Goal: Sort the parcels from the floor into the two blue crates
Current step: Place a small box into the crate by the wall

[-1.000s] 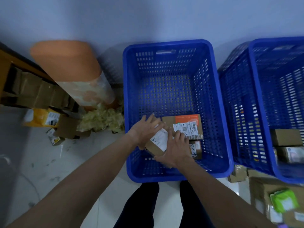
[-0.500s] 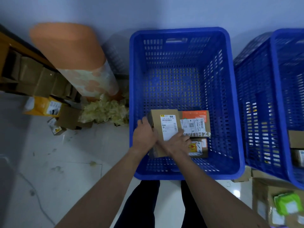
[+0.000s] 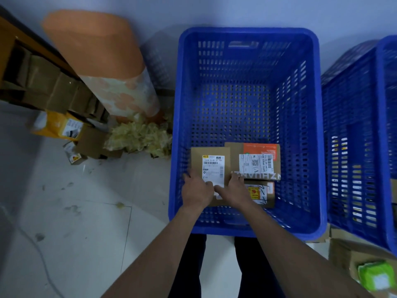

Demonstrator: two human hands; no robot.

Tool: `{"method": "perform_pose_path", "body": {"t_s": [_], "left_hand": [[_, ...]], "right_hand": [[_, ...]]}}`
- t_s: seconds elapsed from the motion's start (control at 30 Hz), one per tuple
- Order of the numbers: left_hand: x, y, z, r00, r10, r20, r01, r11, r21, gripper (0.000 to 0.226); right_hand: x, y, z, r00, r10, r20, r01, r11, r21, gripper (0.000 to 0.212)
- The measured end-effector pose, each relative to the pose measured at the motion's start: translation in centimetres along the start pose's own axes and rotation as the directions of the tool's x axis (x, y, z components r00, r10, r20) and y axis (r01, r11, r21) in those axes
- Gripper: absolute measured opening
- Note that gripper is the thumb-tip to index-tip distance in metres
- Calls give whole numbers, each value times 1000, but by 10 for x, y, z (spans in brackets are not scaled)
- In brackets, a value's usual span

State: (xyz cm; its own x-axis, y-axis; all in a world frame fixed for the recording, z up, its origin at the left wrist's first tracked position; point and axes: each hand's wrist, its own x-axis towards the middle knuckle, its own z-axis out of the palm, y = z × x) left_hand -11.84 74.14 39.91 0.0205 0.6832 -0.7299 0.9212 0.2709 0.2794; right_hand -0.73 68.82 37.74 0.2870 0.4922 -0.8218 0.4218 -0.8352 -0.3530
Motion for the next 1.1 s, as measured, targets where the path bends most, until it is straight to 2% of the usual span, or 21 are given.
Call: {"method": "perform_pose_path", "body": {"t_s": [0.1, 0.17, 0.37, 0.5, 0.63, 0.7, 0.77, 0.83, 0.9, 1.0, 1.1], "left_hand": [[14, -9, 9, 1000, 0, 10, 0, 997, 79, 78], [22, -13, 16, 1000, -3, 0, 3, 996, 85, 78], [45, -24, 36, 999, -15, 38, 13, 999, 44, 80], [69, -37, 47, 991, -44, 129, 39, 998, 41, 73], [93, -44, 59, 975, -67, 212, 59, 997, 43, 82], [100, -49, 63, 958, -75, 275, 74, 997, 14, 74], [110, -57, 69, 939, -89, 333, 102, 995, -20, 81], [117, -64, 76, 934, -102, 342, 123, 992, -40, 88], [112, -64, 78, 932, -116, 343, 149, 986, -69, 81], [98, -55, 75, 934, -104, 341, 147, 984, -103, 67], [76, -49, 67, 933, -71, 352, 122, 984, -126, 66]], "right_hand": [[7, 5, 5, 999, -8, 49, 7, 1000, 29, 87], [13, 8, 9, 998, -7, 65, 4, 999, 49, 79], [29, 20, 20, 995, 10, 103, -14, 999, 42, 74], [45, 27, 33, 991, 17, 132, -20, 1000, 21, 73], [59, 35, 39, 986, -1, 169, -5, 999, 34, 76], [61, 35, 38, 978, -19, 208, 14, 1000, 27, 70], [63, 34, 37, 970, -40, 239, 34, 999, 29, 64], [63, 31, 37, 963, -69, 260, 57, 997, 53, 57], [59, 28, 34, 953, -87, 291, 66, 995, 80, 55], [51, 32, 25, 952, -83, 294, 57, 994, 97, 65], [63, 60, 26, 954, -26, 300, 15, 999, 41, 83]]}}
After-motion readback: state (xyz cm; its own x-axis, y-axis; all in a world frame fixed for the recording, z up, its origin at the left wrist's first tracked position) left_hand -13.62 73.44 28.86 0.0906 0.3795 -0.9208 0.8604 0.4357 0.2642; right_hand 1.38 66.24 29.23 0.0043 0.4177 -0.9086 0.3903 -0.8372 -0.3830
